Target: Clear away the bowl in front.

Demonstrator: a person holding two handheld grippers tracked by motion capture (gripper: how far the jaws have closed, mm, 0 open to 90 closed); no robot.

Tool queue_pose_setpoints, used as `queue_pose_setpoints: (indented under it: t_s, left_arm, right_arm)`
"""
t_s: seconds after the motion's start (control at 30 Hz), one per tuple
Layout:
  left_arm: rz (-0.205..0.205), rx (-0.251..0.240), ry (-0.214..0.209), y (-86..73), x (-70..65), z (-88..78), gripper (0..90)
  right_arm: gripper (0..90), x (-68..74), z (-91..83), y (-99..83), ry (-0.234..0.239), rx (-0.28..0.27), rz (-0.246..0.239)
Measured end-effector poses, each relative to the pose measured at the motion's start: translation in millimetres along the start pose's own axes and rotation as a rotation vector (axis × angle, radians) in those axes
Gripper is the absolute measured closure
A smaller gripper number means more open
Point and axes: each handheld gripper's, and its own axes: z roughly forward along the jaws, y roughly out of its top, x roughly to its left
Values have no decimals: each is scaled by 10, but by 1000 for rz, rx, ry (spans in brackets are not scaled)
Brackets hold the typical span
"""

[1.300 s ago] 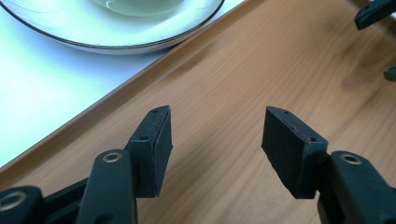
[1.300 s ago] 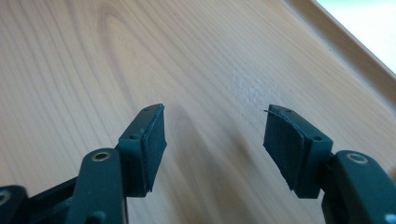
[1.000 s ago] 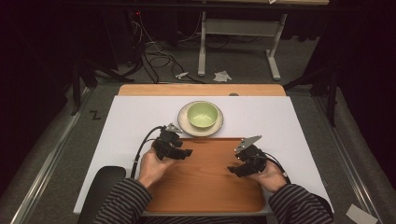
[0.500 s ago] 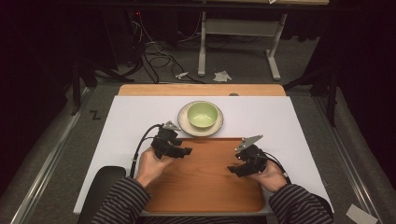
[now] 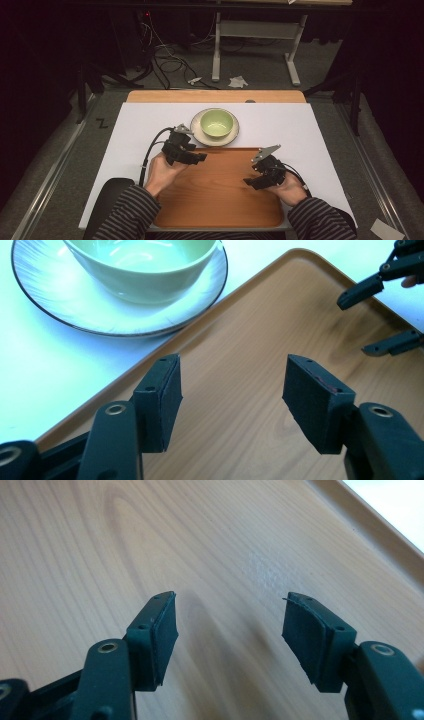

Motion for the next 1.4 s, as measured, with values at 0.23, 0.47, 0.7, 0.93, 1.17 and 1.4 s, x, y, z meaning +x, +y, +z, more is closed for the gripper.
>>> queue_pose_setpoints:
  t_s: [0.23, 0.47, 0.7, 0.93, 1.17, 1.4]
  left_arm:
    - [-3, 3, -11, 113, -43, 43, 403]
    - [-2, -2, -17, 183, -95, 80, 401]
    - [-7, 3, -18, 306, -109, 156, 400]
    - [-9, 5, -3, 423, -109, 258, 401]
    - [-1, -20, 12, 600, -139, 338, 406]
    - [10, -16, 30, 712, -112, 406, 410]
  right_arm:
    - [405, -2, 9, 0, -4, 11, -3]
    - [404, 3, 9, 1, -8, 13, -4]
    - [405, -2, 9, 2, -6, 12, -3]
    - [406, -4, 4, -1, -5, 11, 1]
    - [410, 11, -5, 5, -19, -4, -9]
    - [411, 6, -18, 4, -26, -18, -8]
